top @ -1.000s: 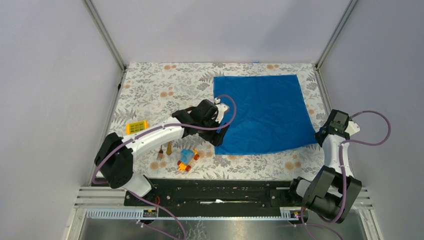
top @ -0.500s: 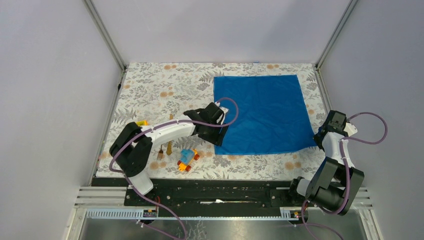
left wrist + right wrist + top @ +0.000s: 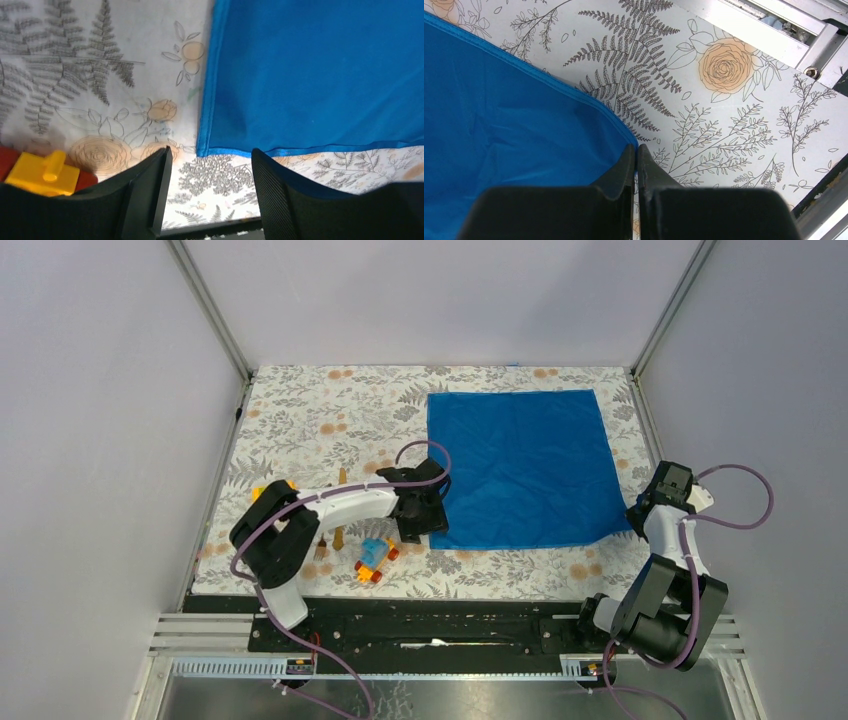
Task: Fold the napkin into a case and place the utensils inside
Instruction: Pick up the flattened napkin from the center of the board.
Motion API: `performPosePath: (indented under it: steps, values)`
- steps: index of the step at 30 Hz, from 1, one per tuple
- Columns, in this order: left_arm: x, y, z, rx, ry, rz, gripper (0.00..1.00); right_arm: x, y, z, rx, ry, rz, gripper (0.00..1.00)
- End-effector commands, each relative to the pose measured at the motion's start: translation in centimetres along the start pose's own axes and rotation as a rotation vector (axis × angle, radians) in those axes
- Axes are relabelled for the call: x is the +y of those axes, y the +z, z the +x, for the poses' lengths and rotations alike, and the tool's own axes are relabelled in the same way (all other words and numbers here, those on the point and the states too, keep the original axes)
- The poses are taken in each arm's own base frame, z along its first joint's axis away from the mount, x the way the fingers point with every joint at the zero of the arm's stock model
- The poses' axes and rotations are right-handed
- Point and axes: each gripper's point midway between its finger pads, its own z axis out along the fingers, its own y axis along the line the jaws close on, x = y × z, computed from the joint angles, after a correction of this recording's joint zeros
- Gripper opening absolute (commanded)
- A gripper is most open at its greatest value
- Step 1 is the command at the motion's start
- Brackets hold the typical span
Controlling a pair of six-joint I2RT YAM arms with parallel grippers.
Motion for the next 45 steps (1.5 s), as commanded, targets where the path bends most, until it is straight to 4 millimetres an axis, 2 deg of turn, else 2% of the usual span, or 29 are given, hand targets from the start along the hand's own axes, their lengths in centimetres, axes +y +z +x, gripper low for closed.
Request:
performPosePath:
  steps: [1,7,14,22,26,29,34,38,40,43,45]
  values:
    - [0.9,-0.2,0.6,0.030,-0.324,-0.190,0.58,0.6,-0.3,-0.3,-0.023,0.017,-0.033,0.00]
    - [1.3,0.0,0.5,0.011,-0.436,-0.243,0.49,0.8,-0.2,-0.2,-0.021,0.019,-0.047,0.00]
    - [0.9,0.9,1.0,0.044,-0.491,-0.262,0.50,1.1,-0.1,0.2,-0.013,0.019,-0.064,0.00]
    - [0.5,1.2,1.0,0.039,-0.533,-0.278,0.53,1.2,-0.2,0.1,-0.016,0.018,-0.072,0.00]
    - [1.3,2.1,2.4,0.070,-0.578,-0.325,0.50,1.2,-0.4,0.1,-0.019,0.017,-0.079,0.00]
    - [1.9,2.9,3.7,0.110,-0.597,-0.361,0.42,1.3,-0.6,0.0,-0.022,0.014,-0.082,0.00]
    - [3.6,4.5,4.5,0.105,-0.609,-0.403,0.25,1.3,-0.9,-0.3,-0.038,0.014,-0.089,0.00]
    - [3.8,5.0,3.4,0.064,-0.577,-0.400,0.13,1.6,-1.2,-0.1,-0.035,-0.003,-0.106,0.00]
    - [3.6,4.8,2.5,0.031,-0.554,-0.386,0.00,2.0,-1.3,0.1,-0.028,-0.024,-0.127,0.00]
    - [2.8,3.8,0.9,-0.029,-0.509,-0.344,0.00,3.2,-2.1,0.4,-0.010,-0.066,-0.202,0.00]
    - [2.1,2.2,-0.9,-0.107,-0.484,-0.294,0.00,4.4,-3.1,0.6,0.003,-0.088,-0.281,0.00]
